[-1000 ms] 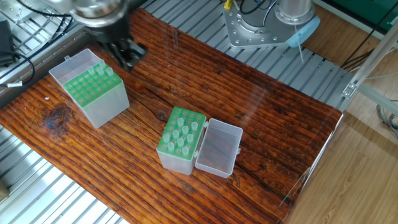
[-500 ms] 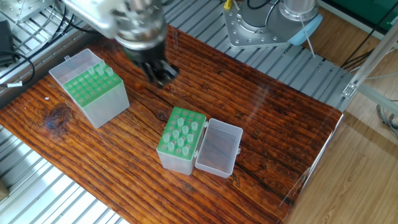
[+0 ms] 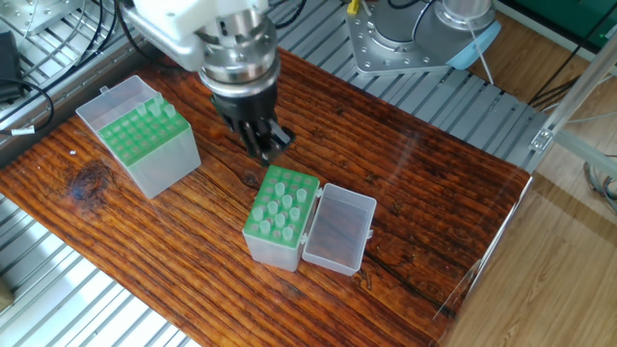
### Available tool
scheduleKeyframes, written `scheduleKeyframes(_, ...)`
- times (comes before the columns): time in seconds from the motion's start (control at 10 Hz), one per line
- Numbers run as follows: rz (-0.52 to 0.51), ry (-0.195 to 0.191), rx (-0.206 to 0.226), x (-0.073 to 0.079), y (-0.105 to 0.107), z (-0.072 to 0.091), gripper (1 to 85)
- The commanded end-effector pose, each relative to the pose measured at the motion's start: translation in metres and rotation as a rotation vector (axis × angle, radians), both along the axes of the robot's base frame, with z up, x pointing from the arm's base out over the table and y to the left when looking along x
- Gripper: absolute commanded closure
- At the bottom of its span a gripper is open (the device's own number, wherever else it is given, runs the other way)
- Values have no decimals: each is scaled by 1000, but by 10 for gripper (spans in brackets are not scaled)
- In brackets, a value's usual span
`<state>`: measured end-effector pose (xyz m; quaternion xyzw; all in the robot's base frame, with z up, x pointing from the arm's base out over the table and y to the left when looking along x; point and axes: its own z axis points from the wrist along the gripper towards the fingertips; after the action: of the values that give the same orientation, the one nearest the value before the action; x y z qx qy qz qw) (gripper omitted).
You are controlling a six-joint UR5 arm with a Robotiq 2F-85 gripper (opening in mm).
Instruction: Transfer all large pipette tips from one holder to another
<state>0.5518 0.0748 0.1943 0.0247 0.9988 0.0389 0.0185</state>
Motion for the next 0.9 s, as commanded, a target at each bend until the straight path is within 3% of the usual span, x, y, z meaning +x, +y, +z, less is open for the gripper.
scheduleKeyframes(0.0,153,-49,-2,6,6,-5,587)
scheduleKeyframes(0.1,203,-68,27,8,16,-6,587)
scheduleKeyframes(0.2,242,-78,30,8,18,-5,587)
scheduleKeyframes(0.3,282,-90,31,6,21,-6,587)
scheduleKeyframes(0.4,300,-97,63,-2,32,-8,587)
scheduleKeyframes(0.6,369,-93,23,-16,26,-15,593)
scheduleKeyframes(0.8,396,-92,13,-17,24,-17,593)
